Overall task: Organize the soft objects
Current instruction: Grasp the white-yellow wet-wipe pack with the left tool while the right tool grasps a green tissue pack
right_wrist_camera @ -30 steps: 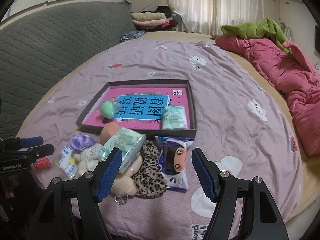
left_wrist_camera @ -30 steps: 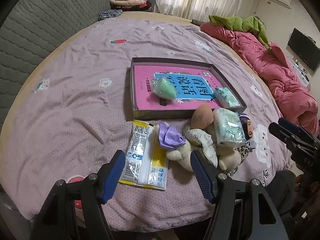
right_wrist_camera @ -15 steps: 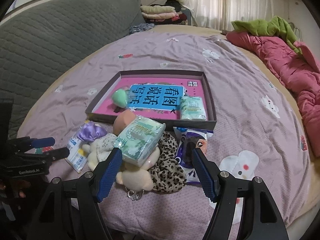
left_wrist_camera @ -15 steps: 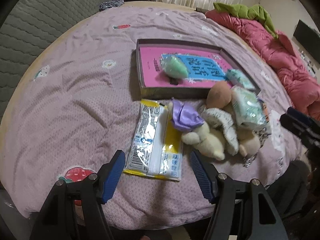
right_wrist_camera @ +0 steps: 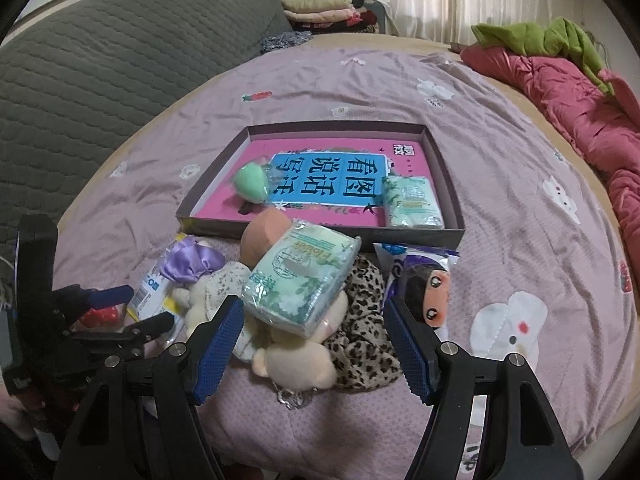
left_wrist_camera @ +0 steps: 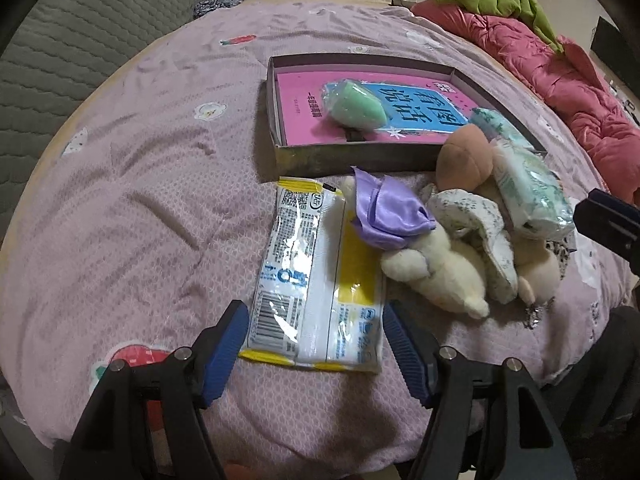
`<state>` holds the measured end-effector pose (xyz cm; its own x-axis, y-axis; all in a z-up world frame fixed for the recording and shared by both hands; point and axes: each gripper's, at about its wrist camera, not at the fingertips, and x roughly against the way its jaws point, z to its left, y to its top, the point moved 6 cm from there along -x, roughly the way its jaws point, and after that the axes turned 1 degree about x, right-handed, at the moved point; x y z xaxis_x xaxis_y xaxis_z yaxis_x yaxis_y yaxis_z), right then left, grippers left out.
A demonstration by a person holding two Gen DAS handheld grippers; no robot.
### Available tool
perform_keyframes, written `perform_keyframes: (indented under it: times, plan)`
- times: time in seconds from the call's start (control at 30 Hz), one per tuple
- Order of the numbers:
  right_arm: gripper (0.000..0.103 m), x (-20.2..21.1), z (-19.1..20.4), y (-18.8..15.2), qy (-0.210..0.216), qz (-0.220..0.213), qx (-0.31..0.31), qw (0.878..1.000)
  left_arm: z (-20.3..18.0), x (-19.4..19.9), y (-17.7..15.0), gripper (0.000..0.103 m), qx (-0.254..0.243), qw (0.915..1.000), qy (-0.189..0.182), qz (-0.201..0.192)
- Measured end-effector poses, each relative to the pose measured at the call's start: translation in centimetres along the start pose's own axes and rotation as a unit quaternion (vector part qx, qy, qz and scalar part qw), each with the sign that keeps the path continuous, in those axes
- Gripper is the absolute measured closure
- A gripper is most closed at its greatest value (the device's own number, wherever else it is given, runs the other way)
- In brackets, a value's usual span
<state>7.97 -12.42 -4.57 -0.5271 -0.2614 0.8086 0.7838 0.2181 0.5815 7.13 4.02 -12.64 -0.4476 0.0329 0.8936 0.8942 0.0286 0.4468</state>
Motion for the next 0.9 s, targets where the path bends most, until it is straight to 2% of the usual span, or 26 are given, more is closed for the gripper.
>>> perform_keyframes:
  times: [0.27,0.53,0.77,0.9]
  plan:
    - [0.029,-2.3,0.9,0.6,-0.028,0.011,-0.003,1.0,0.2,-1.1,0.1,0.033,0.004,1.0,-0.001,-0.001]
    - [0.029,-4.4,1.9,1.1,-0.034,0.025,-0.006,0.999,0.1,-2.0,0.3,0.027,0.006,1.0,-0.006,-0.001]
    - [0.029,-6.1,1.8,1.5,-0.057,0.033,-0.007,0.998,0.1,-2.6,0.6,0.025,0.009,0.9999,-0.011,0.0]
    - [0.029,-6.0,1.2,1.5,-0.041,0.024,-0.024,0.999,0.2,-2.8,0.6,0.025,0.016,0.9997,-0.018,-0.001]
